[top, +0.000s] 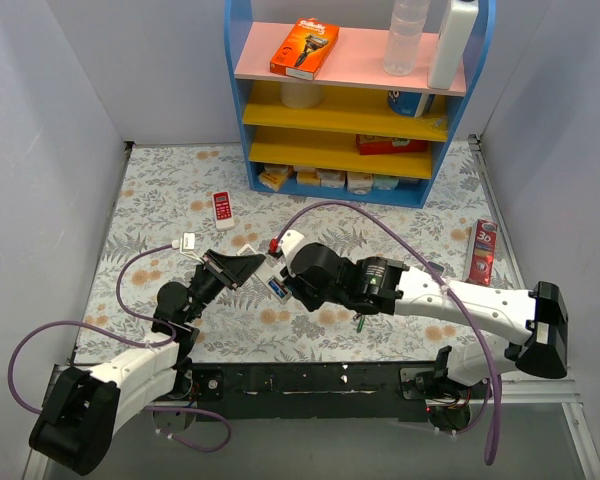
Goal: Load the batteries into the remote control
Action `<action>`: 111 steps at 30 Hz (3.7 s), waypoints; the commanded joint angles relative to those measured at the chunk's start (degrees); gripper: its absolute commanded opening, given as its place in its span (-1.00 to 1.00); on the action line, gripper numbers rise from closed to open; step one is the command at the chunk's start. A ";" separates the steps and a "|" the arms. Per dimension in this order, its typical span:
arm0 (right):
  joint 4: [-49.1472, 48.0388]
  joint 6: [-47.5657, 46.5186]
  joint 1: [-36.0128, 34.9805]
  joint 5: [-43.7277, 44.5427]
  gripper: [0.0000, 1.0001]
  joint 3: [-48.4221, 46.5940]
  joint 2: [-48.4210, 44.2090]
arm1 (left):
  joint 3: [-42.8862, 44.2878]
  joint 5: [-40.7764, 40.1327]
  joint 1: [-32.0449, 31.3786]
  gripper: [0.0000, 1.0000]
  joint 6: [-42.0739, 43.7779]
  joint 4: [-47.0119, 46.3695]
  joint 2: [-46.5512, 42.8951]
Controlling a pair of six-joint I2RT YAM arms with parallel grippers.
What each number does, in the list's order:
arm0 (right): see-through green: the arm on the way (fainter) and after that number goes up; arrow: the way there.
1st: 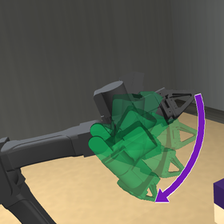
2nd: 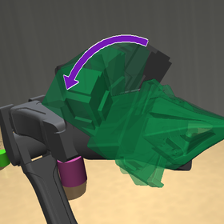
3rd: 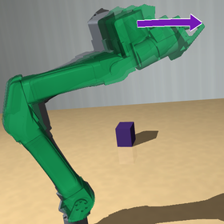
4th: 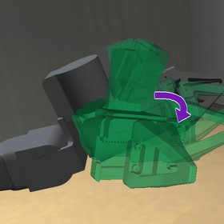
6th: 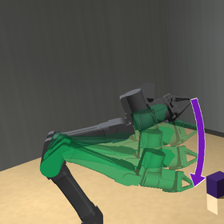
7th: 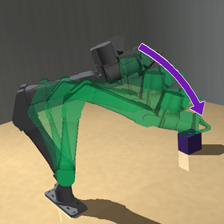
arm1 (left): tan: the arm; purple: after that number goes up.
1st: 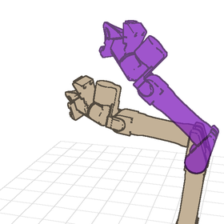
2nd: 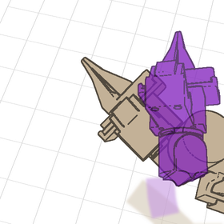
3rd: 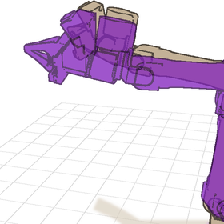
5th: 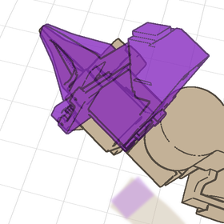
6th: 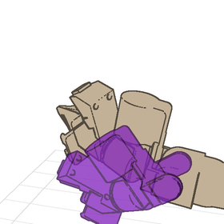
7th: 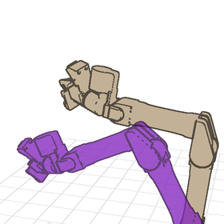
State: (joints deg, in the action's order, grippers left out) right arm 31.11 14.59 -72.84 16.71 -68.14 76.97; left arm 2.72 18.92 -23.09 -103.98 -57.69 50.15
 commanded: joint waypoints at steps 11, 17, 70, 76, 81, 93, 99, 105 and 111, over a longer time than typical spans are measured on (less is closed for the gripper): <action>4.83 0.26 -0.29 -0.63 -0.74 -9.90 7.58 | -8.17 1.39 -0.20 -1.00 0.45 -3.92 0.30; 7.73 0.97 -0.29 0.25 -0.68 -12.63 10.83 | -8.43 1.56 -0.20 -1.00 -0.25 -4.89 0.74; 21.88 -4.13 0.59 3.76 -0.67 -26.69 20.32 | -11.42 -2.13 -0.29 -1.00 -15.81 -0.49 0.91; 22.15 -4.13 1.03 4.03 -0.63 -25.82 21.55 | -11.69 -2.39 -0.29 -1.00 -16.60 -0.49 0.83; 22.41 -4.22 1.47 4.30 -0.55 -25.55 22.17 | -11.86 -2.30 -0.29 -1.00 -17.13 -1.02 1.00; 21.89 -4.57 2.09 4.65 -0.39 -25.38 22.44 | -12.48 -1.60 -0.20 -1.00 -19.41 -4.36 3.20; 21.01 -4.66 2.09 4.91 -0.36 -25.46 21.30 | -12.56 -1.43 -0.29 -1.00 -19.85 -5.06 3.90; 17.05 -6.50 2.09 2.98 -0.30 -24.06 18.92 | -12.65 -1.25 -0.20 -1.00 -20.47 -5.41 3.90; 16.70 -6.59 2.09 2.54 -0.58 -23.71 18.74 | -12.48 -1.25 -0.29 -1.00 -20.56 -5.33 3.90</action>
State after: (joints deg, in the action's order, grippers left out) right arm 49.93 8.64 -70.94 19.14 -92.42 97.76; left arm 2.24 16.56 -23.09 -113.23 -59.24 54.68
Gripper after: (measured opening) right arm 0.301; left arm 0.230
